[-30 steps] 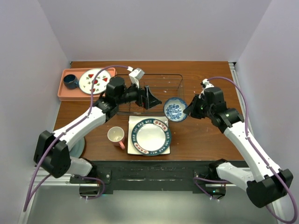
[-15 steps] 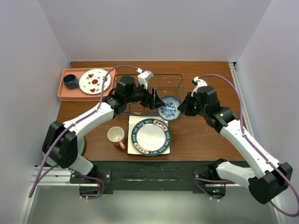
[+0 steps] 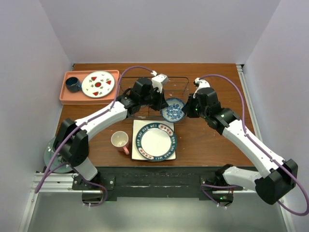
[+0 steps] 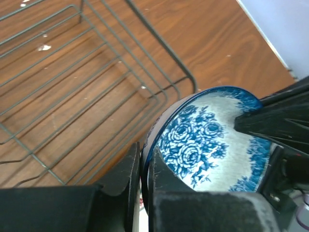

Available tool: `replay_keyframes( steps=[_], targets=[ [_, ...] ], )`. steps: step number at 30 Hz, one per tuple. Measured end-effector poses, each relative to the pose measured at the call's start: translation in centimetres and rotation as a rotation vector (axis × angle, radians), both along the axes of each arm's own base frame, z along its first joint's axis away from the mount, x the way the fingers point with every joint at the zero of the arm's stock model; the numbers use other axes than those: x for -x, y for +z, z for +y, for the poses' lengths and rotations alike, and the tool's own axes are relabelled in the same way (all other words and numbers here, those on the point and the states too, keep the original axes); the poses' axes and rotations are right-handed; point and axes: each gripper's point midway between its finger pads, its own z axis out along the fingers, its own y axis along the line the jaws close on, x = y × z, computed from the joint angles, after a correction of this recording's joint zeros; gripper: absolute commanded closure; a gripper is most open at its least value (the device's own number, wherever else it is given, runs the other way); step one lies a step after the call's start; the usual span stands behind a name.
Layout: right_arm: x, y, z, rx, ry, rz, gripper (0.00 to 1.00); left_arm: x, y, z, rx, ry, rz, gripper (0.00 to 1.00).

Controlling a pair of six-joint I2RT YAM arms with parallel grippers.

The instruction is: Load the mixed dishes into the dish rack

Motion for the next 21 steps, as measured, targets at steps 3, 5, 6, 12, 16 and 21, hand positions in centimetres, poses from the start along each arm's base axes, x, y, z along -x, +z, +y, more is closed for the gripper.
replay_keyframes(
  steps=[3,5,6,12,16,21],
  targets=[
    [-0.7,-0.1,0.0,0.017,-0.018,0.006,0.81,-0.8,-0.1,0.2,-0.038,0.035,-0.028,1.00],
    [-1.2,0.3,0.0,0.020,-0.031,0.001,0.56,-1.3,0.2,0.4,-0.054,0.052,-0.056,1.00],
    [-1.4,0.8,0.1,0.018,-0.036,-0.005,0.44,-1.6,0.3,0.5,-0.060,0.059,-0.069,1.00],
    [-2.9,4.9,-1.0,-0.006,-0.140,-0.079,0.07,-4.1,1.4,3.3,-0.171,0.164,-0.218,1.00],
    [-3.1,5.6,-2.0,0.002,-0.204,-0.095,0.04,-6.5,4.4,4.8,-0.197,0.252,-0.384,1.00],
    [-2.8,5.5,-3.8,0.042,-0.284,-0.092,0.04,-9.1,8.6,5.9,-0.208,0.342,-0.613,1.00]
  ],
)
